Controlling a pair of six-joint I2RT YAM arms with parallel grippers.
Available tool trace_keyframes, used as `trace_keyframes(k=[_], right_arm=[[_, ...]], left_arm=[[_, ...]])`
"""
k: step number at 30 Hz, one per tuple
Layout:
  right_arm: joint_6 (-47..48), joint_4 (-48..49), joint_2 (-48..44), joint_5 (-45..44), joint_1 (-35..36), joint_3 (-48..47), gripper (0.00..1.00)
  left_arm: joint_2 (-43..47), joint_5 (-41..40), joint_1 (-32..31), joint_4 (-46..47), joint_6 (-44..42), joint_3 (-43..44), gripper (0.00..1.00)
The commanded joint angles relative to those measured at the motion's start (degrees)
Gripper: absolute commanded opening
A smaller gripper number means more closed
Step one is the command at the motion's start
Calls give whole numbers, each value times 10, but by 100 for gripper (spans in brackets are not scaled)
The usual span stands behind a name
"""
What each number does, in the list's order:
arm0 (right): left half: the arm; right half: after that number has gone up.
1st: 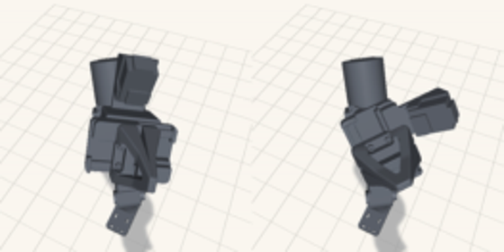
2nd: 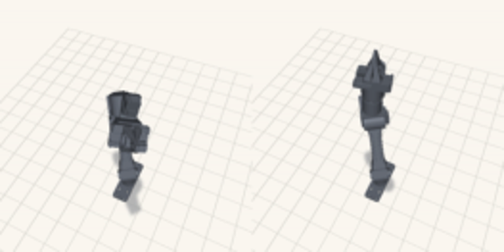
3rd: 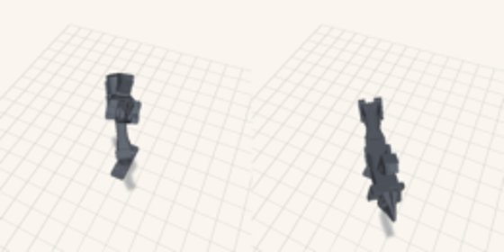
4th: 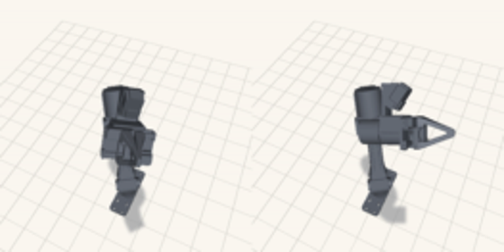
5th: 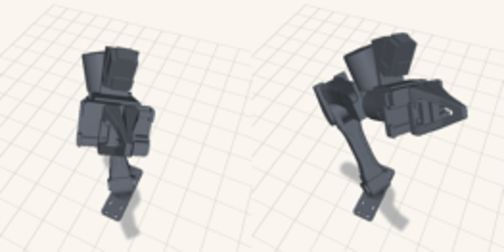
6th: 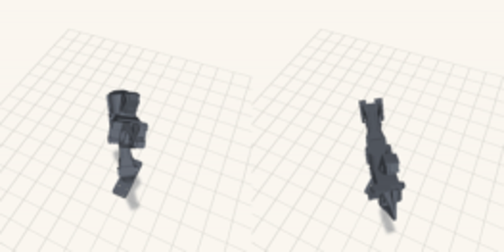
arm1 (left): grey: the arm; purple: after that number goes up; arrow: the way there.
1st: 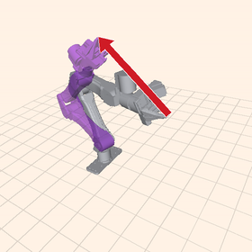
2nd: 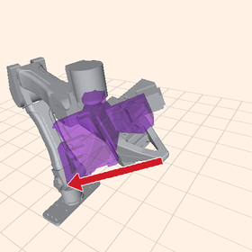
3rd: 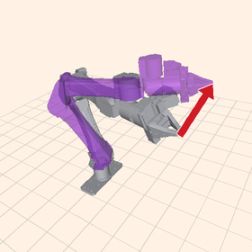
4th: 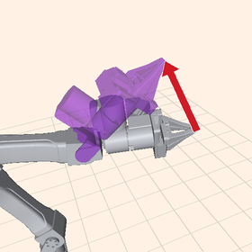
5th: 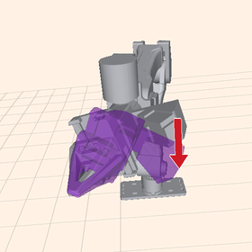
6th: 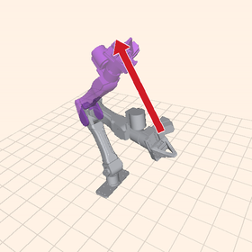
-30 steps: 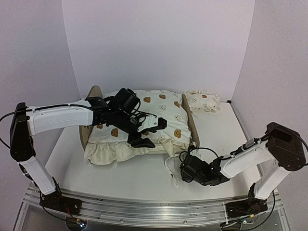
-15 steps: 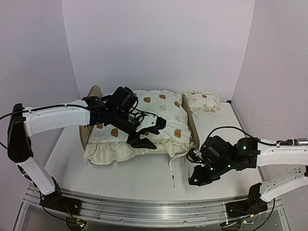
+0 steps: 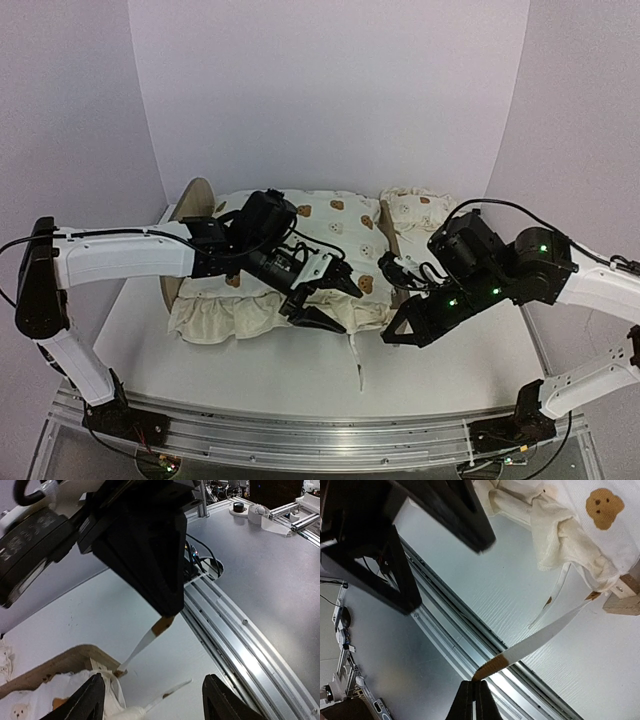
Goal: Set up the pet bed
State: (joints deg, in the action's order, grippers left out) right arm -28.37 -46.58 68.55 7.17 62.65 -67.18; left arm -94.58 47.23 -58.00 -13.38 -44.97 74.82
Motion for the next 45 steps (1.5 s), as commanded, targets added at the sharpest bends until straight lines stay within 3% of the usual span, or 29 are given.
trace_keyframes(k=[1, 10, 18, 19, 22, 23, 27, 31, 34, 38, 45], right_arm=[[46, -9, -25, -33, 0, -17, 0], [59, 5, -40, -40, -8, 2, 0], [67, 16, -37, -8, -19, 12, 0], [67, 18, -37, -8, -20, 14, 0], [66, 24, -37, -12, -24, 16, 0], [65, 25, -37, -13, -26, 17, 0], [42, 26, -33, -36, -28, 26, 2], [-20, 23, -33, -141, -30, 63, 32], [-88, 36, -30, -200, -29, 117, 43], [-158, 125, -8, -226, -4, 190, 45], [-165, 295, 116, -324, 105, 221, 50]], left_arm=[[-34, 8, -22, 200, 82, -32, 69], [-89, -13, -56, 310, 151, -50, 63], [-105, -84, -63, 367, 187, -55, 46], [-104, -82, -64, 368, 188, -57, 40], [-95, -78, -65, 368, 197, -66, 6], [-92, -80, -65, 368, 199, -71, 1], [-74, -129, -65, 371, 233, -91, 0], [-50, -185, -57, 358, 284, -122, 0], [-28, -166, -36, 347, 305, -145, 0], [-7, -145, -12, 364, 294, -185, 0], [22, -138, -9, 397, 283, -254, 0]])
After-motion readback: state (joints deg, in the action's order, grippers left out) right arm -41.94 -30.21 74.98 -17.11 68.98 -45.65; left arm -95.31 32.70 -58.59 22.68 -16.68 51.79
